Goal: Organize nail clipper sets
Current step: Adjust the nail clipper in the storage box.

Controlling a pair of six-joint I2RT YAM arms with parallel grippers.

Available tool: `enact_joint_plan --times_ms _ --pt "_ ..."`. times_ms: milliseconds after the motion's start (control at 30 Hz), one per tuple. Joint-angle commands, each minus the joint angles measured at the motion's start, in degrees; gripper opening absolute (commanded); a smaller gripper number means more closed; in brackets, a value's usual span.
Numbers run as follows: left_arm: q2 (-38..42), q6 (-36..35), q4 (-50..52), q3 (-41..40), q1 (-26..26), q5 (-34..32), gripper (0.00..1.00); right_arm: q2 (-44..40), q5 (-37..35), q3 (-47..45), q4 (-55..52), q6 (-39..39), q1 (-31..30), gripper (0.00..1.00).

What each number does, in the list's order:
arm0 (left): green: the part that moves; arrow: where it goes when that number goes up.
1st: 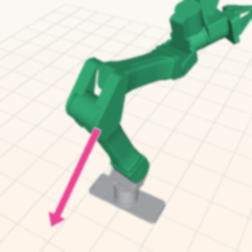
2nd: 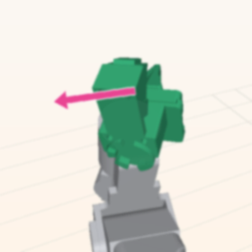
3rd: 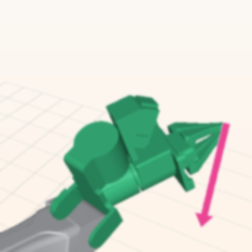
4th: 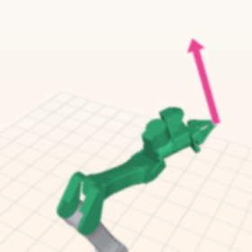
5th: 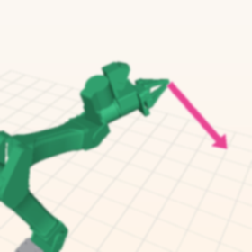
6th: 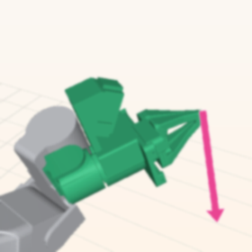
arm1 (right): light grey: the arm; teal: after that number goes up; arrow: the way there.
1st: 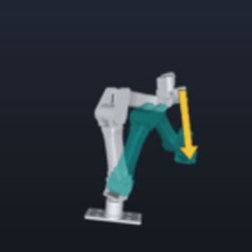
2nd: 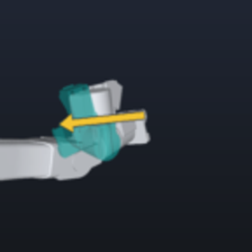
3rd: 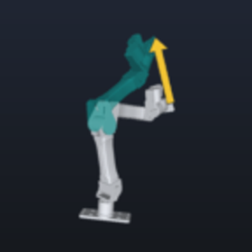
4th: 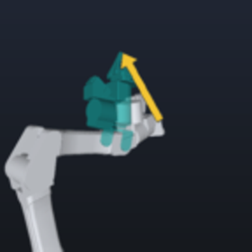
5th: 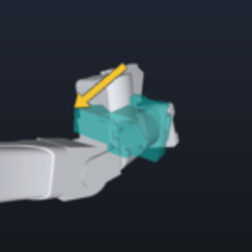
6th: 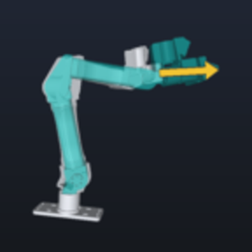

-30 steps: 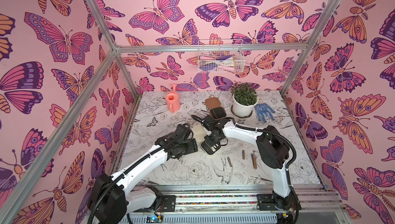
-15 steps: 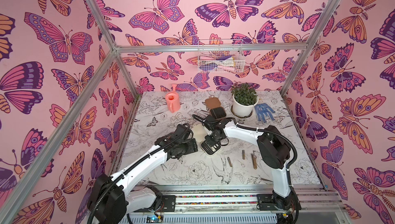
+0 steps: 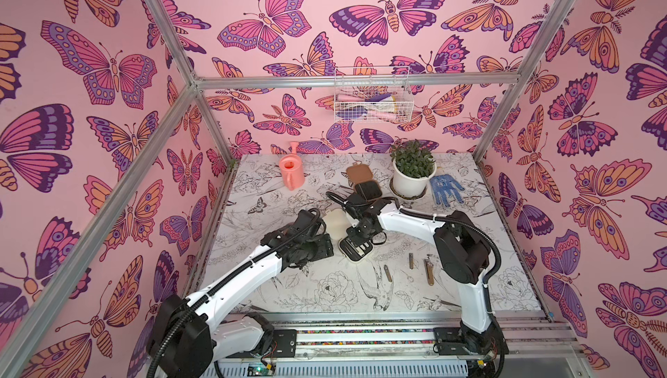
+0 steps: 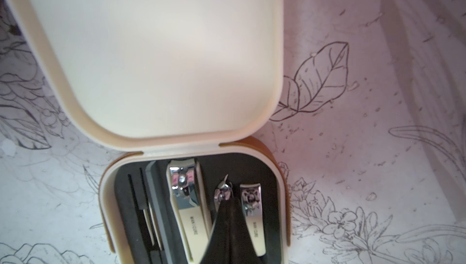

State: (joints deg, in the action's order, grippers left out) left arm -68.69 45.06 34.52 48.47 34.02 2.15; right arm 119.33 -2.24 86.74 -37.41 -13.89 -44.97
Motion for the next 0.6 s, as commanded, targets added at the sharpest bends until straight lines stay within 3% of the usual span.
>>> enact_joint_plan --times_ms 0,300,567 --pt "1.0 -0.3 0.7 -1.2 -0.4 0.3 0.80 13.1 -10.6 -5.6 -1.9 -1.5 3.6 0.01" --pt "1.3 -0.4 0.8 -1.1 -0.5 0.1 0.80 8.3 -6.9 -6.0 -0.3 -1.1 3.7 0.06" --pt "1.9 -1.3 0.7 -0.4 -1.0 0.1 0.80 0.1 -4.2 1.2 -3.1 -0.3 3.7 0.23"
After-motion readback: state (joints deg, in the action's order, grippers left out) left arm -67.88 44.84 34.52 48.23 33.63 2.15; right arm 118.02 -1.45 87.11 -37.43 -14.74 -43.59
